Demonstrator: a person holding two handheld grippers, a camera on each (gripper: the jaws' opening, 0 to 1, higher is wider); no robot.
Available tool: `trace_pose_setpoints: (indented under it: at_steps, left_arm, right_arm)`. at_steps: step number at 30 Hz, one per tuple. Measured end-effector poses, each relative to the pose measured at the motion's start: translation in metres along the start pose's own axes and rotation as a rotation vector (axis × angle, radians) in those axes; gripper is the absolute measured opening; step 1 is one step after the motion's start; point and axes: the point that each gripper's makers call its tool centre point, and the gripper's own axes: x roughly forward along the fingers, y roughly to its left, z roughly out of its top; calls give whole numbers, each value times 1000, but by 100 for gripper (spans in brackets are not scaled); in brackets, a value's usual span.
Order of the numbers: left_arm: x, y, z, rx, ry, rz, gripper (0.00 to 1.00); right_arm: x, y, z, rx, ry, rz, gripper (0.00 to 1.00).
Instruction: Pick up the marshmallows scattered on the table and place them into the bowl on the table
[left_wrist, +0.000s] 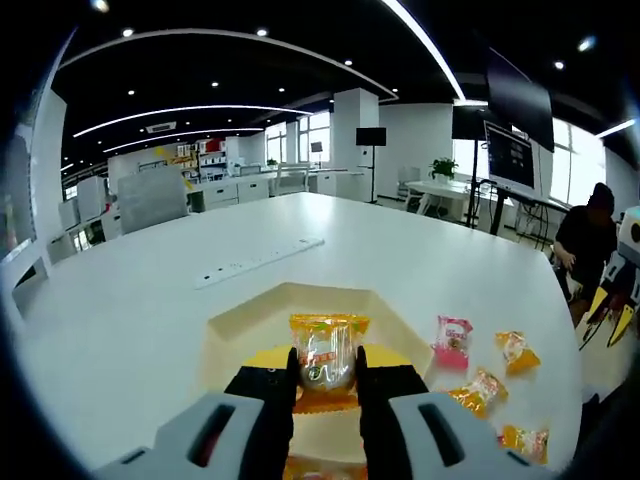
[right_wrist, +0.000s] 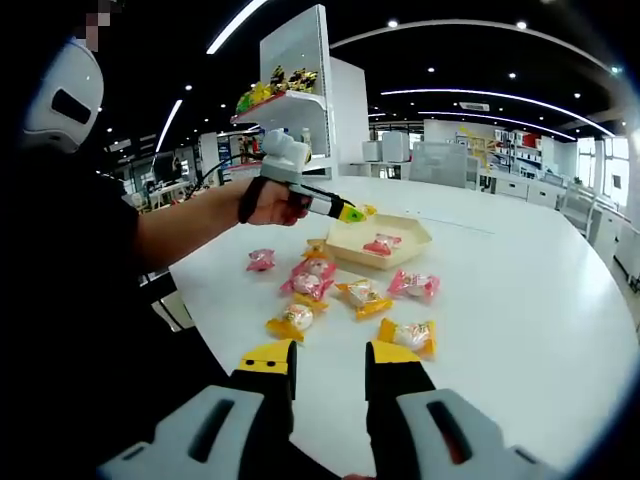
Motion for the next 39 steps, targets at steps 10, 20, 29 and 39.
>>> trace_pose_setpoints:
  at_steps: [10, 20, 29, 39]
  left_arm:
    - [-5, 4, -6, -13, 21, 9, 52]
    - [-20, 5, 3, -16, -6, -7, 52]
    - [-29, -2, 3, -23, -9, -38, 52]
    - [-33, -11, 7, -18, -15, -68, 53]
  right_arm:
    - [2, 4, 3, -9, 3, 5, 28]
    - [9, 12, 11, -24, 3, 23, 28]
    - [14, 17, 13, -33, 4, 43, 28]
    - [17, 13, 15, -39, 5, 59, 28]
